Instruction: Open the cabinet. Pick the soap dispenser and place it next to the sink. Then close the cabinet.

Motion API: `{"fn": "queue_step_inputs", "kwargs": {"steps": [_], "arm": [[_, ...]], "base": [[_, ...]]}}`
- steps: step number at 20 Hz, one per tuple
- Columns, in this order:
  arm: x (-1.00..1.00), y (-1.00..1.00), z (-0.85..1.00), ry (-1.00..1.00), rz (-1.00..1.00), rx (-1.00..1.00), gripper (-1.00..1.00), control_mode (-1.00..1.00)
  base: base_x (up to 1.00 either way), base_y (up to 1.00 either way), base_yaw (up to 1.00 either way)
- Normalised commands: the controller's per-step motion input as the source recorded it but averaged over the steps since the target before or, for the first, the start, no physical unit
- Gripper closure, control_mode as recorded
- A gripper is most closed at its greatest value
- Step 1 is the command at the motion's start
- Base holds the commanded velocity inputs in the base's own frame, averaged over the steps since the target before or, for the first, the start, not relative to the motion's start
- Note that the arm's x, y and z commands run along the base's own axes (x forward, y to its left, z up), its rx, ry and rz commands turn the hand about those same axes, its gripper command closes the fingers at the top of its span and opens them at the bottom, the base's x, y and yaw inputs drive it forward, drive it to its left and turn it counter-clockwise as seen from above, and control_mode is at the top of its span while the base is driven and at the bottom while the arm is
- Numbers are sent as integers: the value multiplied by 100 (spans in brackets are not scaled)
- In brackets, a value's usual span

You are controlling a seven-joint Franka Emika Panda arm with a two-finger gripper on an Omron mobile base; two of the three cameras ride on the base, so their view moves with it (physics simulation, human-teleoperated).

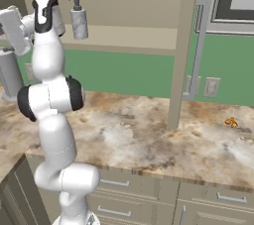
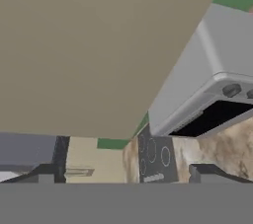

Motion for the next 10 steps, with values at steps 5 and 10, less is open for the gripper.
{"fn": "queue_step_inputs", "kwargs": {"steps": [5,10], "arm": [[-20,-60,0,-12,-9,-1,-100,-100],[-19,-57,0,-12,-15,0,-100,-100]], "base": [[0,0,0],[0,0,0]]}}
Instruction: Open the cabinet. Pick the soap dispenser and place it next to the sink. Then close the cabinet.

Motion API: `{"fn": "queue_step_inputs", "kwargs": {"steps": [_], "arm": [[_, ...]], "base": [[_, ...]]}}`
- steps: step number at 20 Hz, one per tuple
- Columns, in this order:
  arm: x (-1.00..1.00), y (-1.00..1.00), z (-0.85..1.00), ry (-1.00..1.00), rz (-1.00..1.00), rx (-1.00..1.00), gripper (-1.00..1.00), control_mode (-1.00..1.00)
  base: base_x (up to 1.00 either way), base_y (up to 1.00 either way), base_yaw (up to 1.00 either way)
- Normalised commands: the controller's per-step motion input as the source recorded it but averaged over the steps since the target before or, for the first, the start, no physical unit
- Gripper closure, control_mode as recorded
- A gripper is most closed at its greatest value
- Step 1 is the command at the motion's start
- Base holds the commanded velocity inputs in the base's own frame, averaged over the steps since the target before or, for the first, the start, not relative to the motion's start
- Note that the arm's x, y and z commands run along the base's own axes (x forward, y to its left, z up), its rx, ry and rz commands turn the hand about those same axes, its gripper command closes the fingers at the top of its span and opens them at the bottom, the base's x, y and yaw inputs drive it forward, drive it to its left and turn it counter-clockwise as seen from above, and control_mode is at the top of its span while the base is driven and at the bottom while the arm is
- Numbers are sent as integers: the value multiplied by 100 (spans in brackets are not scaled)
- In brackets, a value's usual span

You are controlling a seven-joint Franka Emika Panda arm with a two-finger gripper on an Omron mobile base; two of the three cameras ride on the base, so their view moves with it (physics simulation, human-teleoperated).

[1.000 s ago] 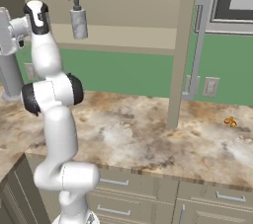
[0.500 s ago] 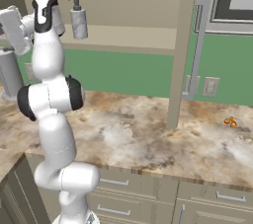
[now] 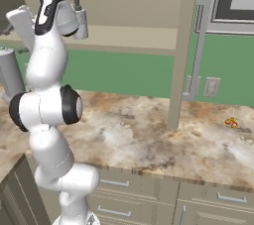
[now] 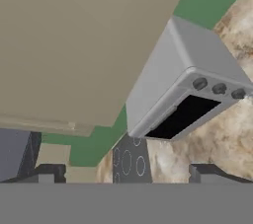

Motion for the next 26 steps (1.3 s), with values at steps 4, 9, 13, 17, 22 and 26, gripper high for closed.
{"fn": "queue_step_inputs", "kwargs": {"steps": [4,9,13,17,22,26], "arm": [[-16,-52,0,-10,-14,0,-100,-100],[-17,-43,0,-8,-21,-1,-100,-100],[-10,-36,0,-11,-27,-6,-100,-100],[0,-23,9,-26,-20,-16,-100,-100],[0,-19,3,-36,-18,-26,-100,-100],[0,-17,0,-43,-24,-27,-100,-100]], "base": [[0,0,0],[0,0,0],[0,0,0],[0,0,0],[0,0,0],[0,0,0]]}}
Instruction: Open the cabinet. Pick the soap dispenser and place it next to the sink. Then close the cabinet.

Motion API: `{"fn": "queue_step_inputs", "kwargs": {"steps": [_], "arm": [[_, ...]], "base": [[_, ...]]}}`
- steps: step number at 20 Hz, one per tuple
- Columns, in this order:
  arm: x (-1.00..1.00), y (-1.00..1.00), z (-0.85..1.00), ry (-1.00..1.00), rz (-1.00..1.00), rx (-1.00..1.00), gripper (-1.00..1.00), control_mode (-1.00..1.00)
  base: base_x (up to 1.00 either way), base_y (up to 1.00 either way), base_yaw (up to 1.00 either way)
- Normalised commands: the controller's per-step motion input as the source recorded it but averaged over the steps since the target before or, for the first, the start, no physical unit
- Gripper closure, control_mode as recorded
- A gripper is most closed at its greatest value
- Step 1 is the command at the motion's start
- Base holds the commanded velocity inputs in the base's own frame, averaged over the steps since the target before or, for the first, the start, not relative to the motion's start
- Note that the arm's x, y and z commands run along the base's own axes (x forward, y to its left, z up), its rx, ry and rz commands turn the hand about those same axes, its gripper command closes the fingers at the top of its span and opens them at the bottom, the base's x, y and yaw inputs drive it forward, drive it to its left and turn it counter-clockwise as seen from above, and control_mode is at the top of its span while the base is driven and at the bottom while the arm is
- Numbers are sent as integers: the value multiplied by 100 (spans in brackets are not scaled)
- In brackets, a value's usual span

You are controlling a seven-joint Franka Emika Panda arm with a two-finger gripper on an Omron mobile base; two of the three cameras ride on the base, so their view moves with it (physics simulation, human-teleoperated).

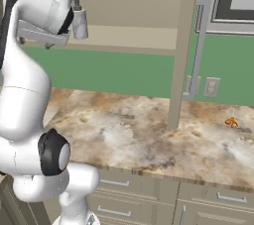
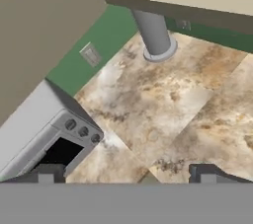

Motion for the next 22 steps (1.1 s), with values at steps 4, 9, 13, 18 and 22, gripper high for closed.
{"fn": "queue_step_inputs", "kwargs": {"steps": [4,9,13,18,22], "arm": [[2,-23,7,-37,-23,-19,-100,-100],[0,-29,8,-43,-24,-12,-100,-100],[8,-27,8,-46,-24,-8,-100,-100],[24,-20,12,-42,-25,-4,-100,-100],[31,-21,27,-24,-28,0,-100,-100]], "base": [[0,0,0],[0,0,0],[0,0,0],[0,0,0],[0,0,0]]}}
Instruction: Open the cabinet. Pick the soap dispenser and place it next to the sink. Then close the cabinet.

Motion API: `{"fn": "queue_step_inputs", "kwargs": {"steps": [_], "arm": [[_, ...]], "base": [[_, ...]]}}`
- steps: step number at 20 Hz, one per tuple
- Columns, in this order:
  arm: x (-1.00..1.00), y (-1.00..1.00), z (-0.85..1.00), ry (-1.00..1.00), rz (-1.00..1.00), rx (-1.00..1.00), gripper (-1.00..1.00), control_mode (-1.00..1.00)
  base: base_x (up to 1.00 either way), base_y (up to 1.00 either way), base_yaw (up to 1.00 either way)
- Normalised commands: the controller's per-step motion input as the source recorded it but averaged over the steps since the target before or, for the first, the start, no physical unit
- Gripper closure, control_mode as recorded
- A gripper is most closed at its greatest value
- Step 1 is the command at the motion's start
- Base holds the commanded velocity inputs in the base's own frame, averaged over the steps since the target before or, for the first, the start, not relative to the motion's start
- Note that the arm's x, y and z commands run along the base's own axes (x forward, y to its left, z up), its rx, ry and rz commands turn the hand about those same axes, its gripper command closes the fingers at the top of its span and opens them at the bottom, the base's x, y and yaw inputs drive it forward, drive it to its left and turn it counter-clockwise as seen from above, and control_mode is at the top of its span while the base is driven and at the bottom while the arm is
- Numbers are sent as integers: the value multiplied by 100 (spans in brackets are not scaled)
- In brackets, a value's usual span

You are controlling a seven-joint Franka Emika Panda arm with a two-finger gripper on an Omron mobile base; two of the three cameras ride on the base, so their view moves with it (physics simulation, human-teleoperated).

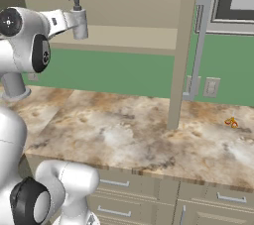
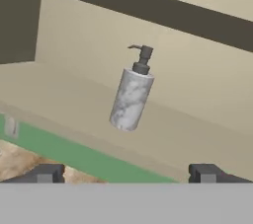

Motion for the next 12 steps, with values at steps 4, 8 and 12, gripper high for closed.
{"fn": "queue_step_inputs", "kwargs": {"steps": [4,8,12], "arm": [[30,-21,33,-17,-26,4,-100,-100],[29,-12,38,-13,-21,10,-100,-100],[22,-1,36,-4,-14,14,-100,-100]], "base": [[0,0,0],[0,0,0],[0,0,0]]}}
